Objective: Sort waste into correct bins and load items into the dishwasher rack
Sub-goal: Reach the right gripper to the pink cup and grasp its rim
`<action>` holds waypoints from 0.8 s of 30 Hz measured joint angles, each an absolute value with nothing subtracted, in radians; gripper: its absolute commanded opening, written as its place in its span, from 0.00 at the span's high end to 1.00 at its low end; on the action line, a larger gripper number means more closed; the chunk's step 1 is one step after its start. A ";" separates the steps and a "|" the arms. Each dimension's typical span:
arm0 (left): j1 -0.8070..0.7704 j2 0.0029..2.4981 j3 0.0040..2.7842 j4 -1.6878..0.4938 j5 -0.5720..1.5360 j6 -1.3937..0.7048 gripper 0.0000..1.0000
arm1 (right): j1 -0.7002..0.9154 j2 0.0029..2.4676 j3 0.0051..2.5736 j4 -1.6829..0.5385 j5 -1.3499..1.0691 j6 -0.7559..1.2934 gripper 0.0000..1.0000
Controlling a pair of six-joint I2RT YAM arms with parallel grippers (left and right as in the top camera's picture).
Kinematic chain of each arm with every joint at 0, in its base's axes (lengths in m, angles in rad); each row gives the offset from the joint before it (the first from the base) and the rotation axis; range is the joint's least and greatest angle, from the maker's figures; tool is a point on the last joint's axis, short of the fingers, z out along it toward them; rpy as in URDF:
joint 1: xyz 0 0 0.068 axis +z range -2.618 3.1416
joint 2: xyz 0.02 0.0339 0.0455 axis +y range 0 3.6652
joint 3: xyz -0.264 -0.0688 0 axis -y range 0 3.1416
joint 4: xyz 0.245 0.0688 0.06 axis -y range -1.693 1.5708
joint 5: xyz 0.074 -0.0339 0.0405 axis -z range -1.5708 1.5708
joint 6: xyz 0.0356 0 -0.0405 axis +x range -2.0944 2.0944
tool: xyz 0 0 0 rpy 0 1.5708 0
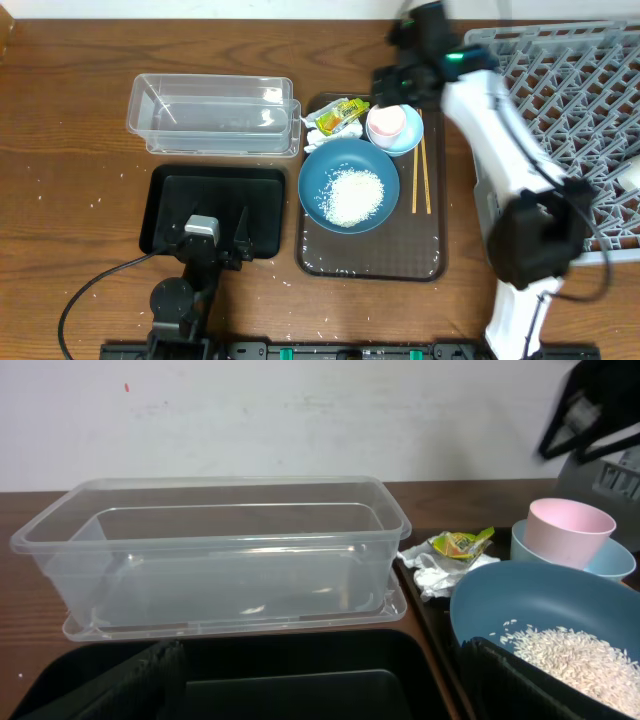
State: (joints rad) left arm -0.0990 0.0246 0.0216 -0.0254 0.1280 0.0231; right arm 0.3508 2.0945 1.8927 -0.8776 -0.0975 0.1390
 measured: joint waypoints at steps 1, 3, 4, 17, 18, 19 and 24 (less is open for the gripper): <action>-0.099 0.025 0.022 -0.026 0.128 0.023 0.10 | 0.372 2.131 1.929 -0.896 -0.074 0.144 0.44; -0.099 0.025 0.022 -0.025 0.128 0.023 0.10 | 0.406 2.183 1.979 -0.911 -0.021 0.149 0.43; -0.099 0.025 0.022 -0.025 0.128 0.023 0.10 | 0.422 2.200 1.995 -0.913 0.006 0.149 0.43; -0.099 0.025 0.022 -0.026 0.128 0.023 0.10 | 0.508 2.216 2.011 -1.042 0.196 0.240 0.51; -0.099 0.025 0.022 -0.026 0.128 0.023 0.10 | 0.507 2.216 2.010 -1.044 0.194 0.246 0.51; -0.099 0.025 0.022 -0.026 0.128 0.023 0.10 | 0.507 2.216 2.006 -1.044 0.192 0.251 0.51; -0.099 0.025 0.022 -0.026 0.128 0.023 0.10 | 0.508 2.216 1.973 -1.019 0.185 0.261 0.53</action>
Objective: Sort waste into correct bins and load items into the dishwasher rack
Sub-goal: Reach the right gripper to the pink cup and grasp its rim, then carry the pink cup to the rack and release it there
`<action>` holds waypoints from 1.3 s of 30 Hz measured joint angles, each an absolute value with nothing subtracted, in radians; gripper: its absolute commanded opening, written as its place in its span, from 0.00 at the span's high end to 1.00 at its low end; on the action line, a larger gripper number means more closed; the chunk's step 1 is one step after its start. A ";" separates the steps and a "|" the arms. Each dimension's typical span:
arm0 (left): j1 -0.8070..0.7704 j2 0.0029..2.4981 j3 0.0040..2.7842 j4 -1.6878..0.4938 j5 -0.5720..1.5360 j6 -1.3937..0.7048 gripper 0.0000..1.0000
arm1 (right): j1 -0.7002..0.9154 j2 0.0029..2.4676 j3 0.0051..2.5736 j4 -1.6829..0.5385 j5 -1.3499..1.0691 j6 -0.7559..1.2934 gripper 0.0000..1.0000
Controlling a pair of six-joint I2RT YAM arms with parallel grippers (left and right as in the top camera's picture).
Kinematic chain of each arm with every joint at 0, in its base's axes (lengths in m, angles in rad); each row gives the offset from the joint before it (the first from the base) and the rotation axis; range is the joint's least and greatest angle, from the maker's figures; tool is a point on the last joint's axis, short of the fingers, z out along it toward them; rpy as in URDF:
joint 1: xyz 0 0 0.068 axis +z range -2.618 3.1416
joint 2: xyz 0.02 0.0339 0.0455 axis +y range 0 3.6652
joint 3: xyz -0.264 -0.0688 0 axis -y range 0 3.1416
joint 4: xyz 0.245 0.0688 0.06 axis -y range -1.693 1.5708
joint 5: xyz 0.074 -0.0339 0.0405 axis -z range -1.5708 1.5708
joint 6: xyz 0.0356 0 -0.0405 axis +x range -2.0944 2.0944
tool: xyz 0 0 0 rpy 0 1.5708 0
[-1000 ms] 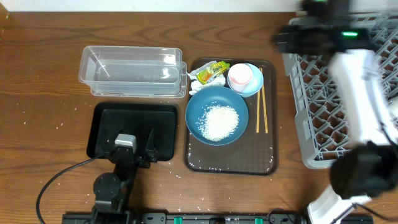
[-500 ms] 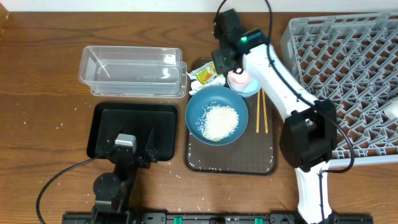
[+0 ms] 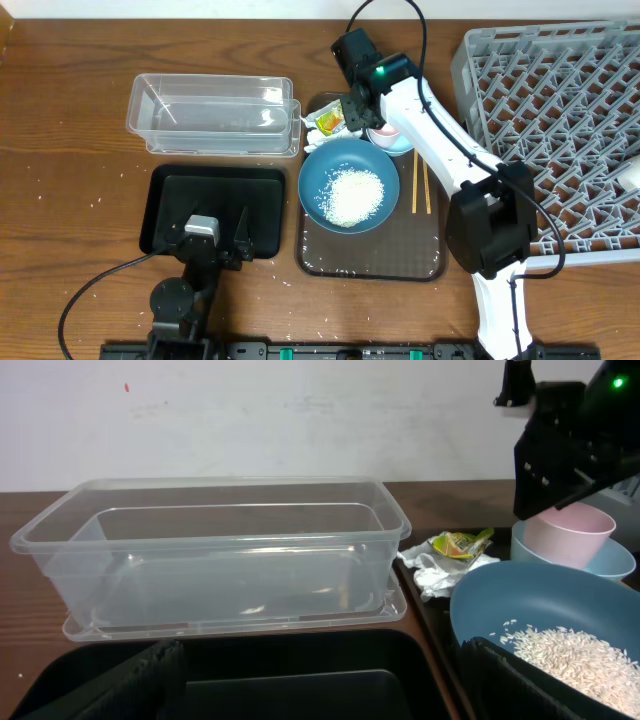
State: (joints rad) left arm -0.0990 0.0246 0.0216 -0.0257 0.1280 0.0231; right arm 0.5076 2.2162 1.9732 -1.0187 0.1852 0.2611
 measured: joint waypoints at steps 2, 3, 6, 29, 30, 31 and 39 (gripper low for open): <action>-0.099 0.025 0.022 -0.025 0.128 0.023 0.10 | 0.508 2.216 1.949 -1.003 0.183 0.264 0.56; -0.099 0.025 0.022 -0.025 0.128 0.023 0.10 | 0.508 2.216 1.938 -0.999 0.183 0.266 0.57; -0.099 0.025 0.022 -0.025 0.128 0.023 0.10 | 0.508 2.218 1.915 -0.994 0.180 0.273 0.64; -0.099 0.025 0.022 -0.026 0.128 0.023 0.10 | 0.421 2.191 2.249 -1.266 0.127 0.239 0.99; -0.099 0.025 0.022 -0.026 0.128 0.023 0.10 | 0.396 2.179 2.274 -1.277 0.123 0.227 0.99; -0.099 0.025 0.022 -0.025 0.128 0.023 0.10 | 0.364 2.164 2.300 -1.283 0.110 0.213 0.99; -0.099 0.025 0.022 -0.026 0.128 0.023 0.10 | -0.097 2.030 2.375 -1.198 -0.210 0.016 0.98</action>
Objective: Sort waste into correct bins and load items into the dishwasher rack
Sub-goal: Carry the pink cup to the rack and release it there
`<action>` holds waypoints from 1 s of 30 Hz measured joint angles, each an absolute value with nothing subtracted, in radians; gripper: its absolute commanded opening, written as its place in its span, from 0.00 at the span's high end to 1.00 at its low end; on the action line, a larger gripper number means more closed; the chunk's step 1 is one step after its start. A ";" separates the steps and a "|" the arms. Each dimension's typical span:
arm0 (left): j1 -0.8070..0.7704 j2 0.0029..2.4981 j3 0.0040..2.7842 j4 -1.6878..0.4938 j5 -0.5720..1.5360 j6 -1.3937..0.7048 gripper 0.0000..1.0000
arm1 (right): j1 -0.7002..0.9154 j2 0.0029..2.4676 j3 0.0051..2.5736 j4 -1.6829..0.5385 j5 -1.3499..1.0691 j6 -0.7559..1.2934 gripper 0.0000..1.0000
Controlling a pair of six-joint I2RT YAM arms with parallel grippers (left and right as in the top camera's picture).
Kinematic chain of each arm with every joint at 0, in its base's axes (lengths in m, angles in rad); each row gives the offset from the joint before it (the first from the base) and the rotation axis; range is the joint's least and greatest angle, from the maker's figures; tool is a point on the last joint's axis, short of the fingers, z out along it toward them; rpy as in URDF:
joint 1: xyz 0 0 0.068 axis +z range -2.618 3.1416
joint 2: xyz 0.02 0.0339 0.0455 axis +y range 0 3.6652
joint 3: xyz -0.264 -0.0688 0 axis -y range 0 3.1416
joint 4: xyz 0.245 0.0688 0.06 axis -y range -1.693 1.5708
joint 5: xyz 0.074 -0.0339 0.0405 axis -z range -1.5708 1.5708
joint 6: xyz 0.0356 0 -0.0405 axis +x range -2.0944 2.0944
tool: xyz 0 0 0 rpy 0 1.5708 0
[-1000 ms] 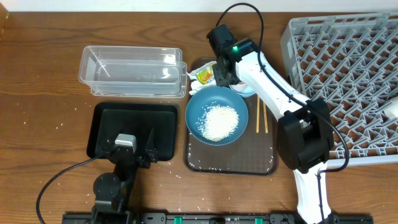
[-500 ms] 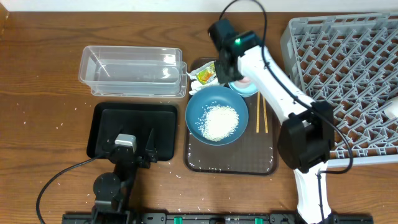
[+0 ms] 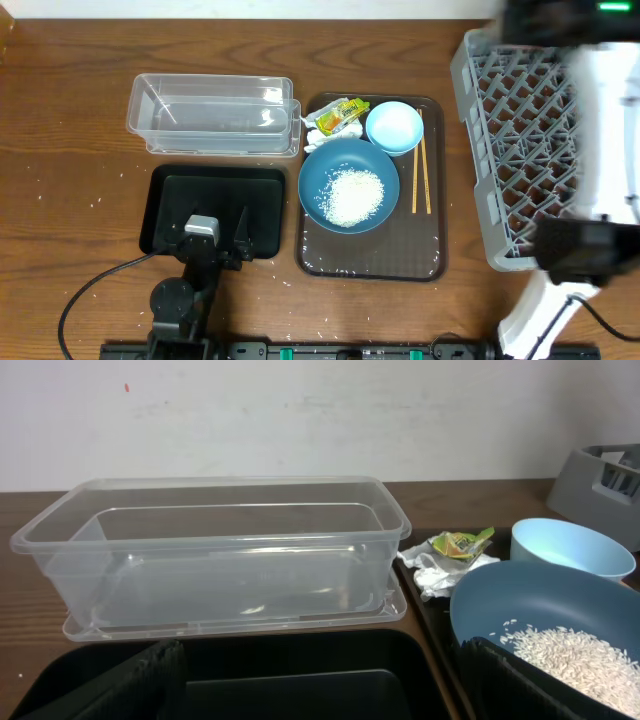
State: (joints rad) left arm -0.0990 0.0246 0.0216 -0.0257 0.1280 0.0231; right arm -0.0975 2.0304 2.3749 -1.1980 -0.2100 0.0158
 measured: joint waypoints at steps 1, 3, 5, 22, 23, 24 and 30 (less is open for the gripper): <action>-0.099 0.025 0.022 -0.025 0.128 0.023 0.10 | -0.159 2.029 2.375 -1.191 -0.271 -0.008 0.99; -0.099 0.025 0.022 -0.026 0.128 0.023 0.10 | -0.306 2.041 2.375 -1.176 -0.435 -0.062 0.99; -0.099 0.025 0.022 -0.026 0.128 0.023 0.10 | -0.424 2.072 2.376 -1.132 -0.616 -0.089 0.99; -0.099 0.025 0.022 -0.026 0.128 0.023 0.10 | -0.682 2.456 2.373 -1.047 -1.198 0.008 0.99; -0.099 0.025 0.022 -0.025 0.128 0.023 0.10 | -0.686 2.461 2.373 -1.062 -1.188 0.012 0.99; -0.099 0.025 0.022 -0.025 0.128 0.023 0.10 | -0.693 2.463 2.373 -1.076 -1.171 0.012 0.99; -0.099 0.025 0.022 -0.026 0.128 0.023 0.10 | -0.727 2.463 2.374 -1.150 -1.073 0.011 0.99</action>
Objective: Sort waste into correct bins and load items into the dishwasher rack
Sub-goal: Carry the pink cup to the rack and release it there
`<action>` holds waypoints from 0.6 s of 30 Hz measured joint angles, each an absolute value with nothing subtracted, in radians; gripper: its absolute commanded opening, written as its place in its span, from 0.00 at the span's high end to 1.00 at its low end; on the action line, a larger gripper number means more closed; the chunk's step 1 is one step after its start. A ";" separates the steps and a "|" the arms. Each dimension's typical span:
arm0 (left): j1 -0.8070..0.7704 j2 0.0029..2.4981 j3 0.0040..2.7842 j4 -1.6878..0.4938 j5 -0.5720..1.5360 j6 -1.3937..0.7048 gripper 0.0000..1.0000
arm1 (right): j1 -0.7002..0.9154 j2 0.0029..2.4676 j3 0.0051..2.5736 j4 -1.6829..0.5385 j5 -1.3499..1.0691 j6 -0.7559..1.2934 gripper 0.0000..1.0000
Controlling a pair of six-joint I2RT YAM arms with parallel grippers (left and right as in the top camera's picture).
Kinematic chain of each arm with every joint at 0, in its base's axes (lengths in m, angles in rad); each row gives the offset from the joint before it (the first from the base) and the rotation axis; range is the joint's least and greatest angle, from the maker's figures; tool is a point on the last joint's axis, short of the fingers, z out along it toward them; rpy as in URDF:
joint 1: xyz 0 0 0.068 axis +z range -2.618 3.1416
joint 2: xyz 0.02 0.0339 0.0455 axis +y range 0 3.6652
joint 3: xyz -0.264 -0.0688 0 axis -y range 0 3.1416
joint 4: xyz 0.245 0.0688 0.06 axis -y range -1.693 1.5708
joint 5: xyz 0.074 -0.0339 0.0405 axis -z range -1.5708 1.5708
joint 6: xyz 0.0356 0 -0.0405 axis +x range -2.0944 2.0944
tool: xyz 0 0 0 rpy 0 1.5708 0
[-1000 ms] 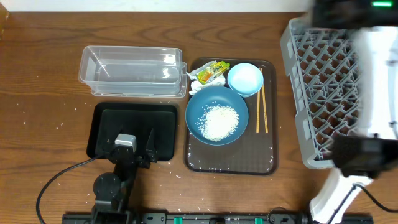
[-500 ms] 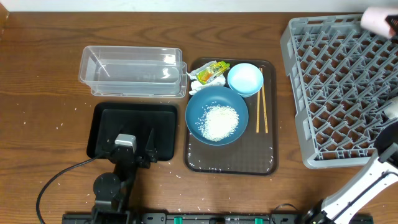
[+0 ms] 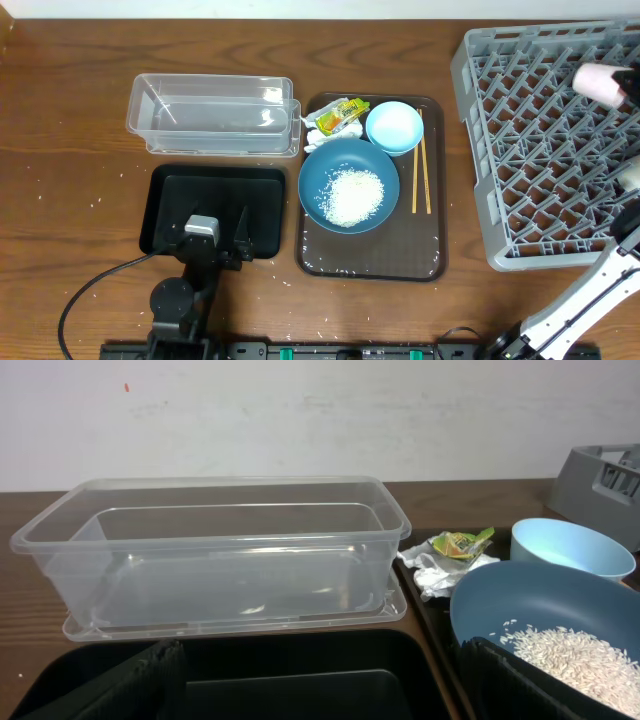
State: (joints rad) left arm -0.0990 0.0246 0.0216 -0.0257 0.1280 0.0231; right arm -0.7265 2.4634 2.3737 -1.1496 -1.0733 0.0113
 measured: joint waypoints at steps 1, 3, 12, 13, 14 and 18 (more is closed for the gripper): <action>-0.099 0.025 0.022 -0.026 0.128 0.023 0.10 | -0.730 2.463 2.374 -1.160 -1.070 0.007 0.99; -0.099 0.025 0.022 -0.025 0.128 0.023 0.10 | -0.735 2.463 2.374 -1.163 -1.079 -0.004 0.99; -0.099 0.025 0.022 -0.025 0.128 0.023 0.10 | -0.716 2.464 2.374 -1.106 -1.122 -0.037 0.99; -0.099 0.025 0.022 -0.025 0.128 0.023 0.10 | -0.713 2.464 2.374 -1.106 -1.119 -0.036 0.99; -0.099 0.025 0.022 -0.026 0.128 0.023 0.10 | -0.709 2.464 2.374 -1.111 -1.108 -0.032 0.99; -0.099 0.025 0.022 -0.025 0.128 0.023 0.10 | -0.708 2.472 2.374 -1.165 -1.035 -0.014 0.99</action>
State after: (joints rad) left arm -0.0990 0.0246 0.0216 -0.0254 0.1280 0.0231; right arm -0.7078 2.4718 2.3737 -1.1648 -1.0351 -0.0143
